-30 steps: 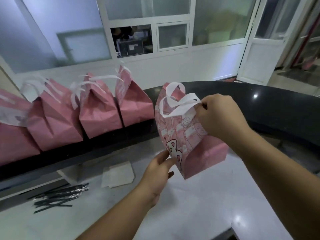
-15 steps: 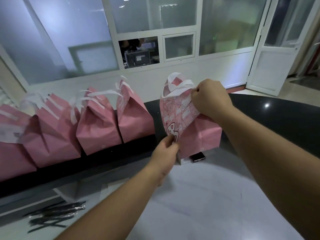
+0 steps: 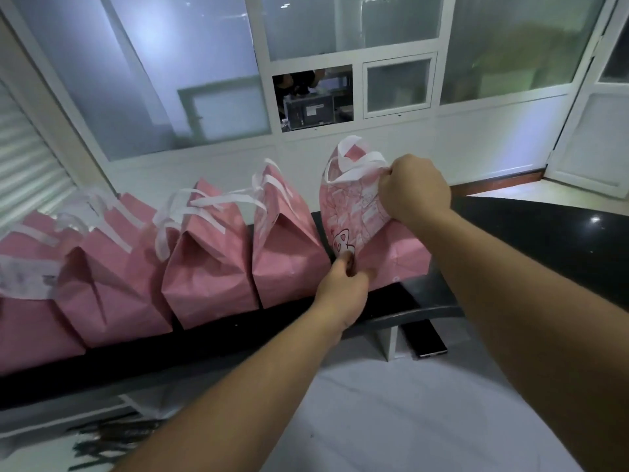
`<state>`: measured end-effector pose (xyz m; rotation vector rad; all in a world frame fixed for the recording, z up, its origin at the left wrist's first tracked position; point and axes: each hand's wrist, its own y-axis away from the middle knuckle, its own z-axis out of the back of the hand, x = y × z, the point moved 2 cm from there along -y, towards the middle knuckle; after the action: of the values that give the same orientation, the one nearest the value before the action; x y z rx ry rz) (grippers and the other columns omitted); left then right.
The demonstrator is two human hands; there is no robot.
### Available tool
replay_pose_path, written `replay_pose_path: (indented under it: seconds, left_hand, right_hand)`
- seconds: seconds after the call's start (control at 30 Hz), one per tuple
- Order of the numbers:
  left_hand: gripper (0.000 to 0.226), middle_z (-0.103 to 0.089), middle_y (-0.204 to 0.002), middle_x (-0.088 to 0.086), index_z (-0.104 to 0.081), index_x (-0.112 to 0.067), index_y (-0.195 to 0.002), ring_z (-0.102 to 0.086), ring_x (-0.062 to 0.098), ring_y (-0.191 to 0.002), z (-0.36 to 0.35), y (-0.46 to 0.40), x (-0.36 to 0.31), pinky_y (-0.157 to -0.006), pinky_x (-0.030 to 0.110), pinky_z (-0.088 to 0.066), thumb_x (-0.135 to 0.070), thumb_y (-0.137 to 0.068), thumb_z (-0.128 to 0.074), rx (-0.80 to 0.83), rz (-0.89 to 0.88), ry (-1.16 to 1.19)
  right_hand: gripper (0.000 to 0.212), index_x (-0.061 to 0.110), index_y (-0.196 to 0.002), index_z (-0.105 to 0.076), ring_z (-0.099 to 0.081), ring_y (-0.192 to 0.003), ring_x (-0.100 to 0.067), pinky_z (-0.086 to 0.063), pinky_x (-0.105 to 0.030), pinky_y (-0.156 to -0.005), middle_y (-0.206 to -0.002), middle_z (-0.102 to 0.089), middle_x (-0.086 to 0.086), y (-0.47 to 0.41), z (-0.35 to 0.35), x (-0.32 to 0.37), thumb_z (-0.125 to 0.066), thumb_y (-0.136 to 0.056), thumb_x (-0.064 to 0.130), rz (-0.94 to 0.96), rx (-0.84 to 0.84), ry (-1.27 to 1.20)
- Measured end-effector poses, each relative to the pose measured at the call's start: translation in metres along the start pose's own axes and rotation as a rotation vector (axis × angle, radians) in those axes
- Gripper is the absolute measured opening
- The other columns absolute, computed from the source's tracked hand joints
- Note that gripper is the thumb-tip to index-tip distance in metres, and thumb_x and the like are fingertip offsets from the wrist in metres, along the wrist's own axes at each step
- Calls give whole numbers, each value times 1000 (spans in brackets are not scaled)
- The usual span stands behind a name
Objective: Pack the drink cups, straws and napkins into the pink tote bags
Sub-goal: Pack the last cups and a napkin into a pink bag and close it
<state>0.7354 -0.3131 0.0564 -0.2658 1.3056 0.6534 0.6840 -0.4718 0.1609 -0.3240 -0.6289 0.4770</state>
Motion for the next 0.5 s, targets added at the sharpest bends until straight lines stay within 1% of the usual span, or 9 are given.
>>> replay_pose_path:
  seconds: [0.07,0.13,0.27,0.37,0.4,0.47,0.5]
  left_hand:
    - [61,-61,-139,-16,-48,-37,-152,-57,11,-126,0,-13,1,-108,29,-41,-38,-93,-65,-17,-1,10]
    - [64,-60,-142,-14,-45,-38,-155,-57,11,-126,2,-25,2,-107,28,-41,-41,-94,-66,-47,3,9]
    - [72,-57,-149,-10,-34,-38,-161,-57,15,-125,7,-38,7,-107,32,-47,-40,-94,-60,-112,-2,-11]
    - [78,-56,-150,-9,-30,-39,-162,-60,9,-113,5,-39,9,-92,24,-48,-42,-89,-56,-108,-16,-28]
    - [80,-55,-150,-9,-29,-39,-162,-61,8,-113,4,-38,10,-91,24,-48,-43,-86,-55,-106,-15,-29]
    - [83,-54,-151,-8,-29,-40,-162,-60,14,-122,3,-38,10,-101,32,-51,-45,-82,-54,-111,-15,-28]
    - [82,-54,-151,-9,-30,-40,-161,-60,16,-123,3,-39,11,-102,34,-51,-44,-83,-55,-116,-22,-24]
  right_hand:
    - [28,14,-69,-55,-58,-64,-30,-43,-33,-59,-70,-59,-5,-11,-15,3,-50,-96,21,-7,-6,8]
    - [27,16,-68,-52,-57,-65,-30,-41,-33,-59,-69,-55,-3,-20,-27,6,-50,-95,20,-19,-12,9]
    - [24,17,-73,-50,-55,-70,-32,-41,-35,-62,-68,-48,-2,-33,-46,10,-50,-96,21,-33,17,-22]
    - [17,13,-79,-53,-54,-74,-33,-40,-35,-65,-78,-53,-5,-35,-58,9,-50,-95,19,-41,68,-25]
    - [15,13,-82,-53,-53,-76,-33,-40,-35,-67,-82,-53,-6,-34,-61,8,-49,-95,18,-41,90,-23]
    - [12,13,-85,-54,-51,-79,-32,-39,-35,-69,-87,-53,-7,-33,-64,5,-49,-96,18,-49,125,-26]
    - [13,13,-85,-54,-52,-79,-32,-39,-35,-69,-87,-54,-7,-33,-63,4,-48,-95,19,-53,138,-33]
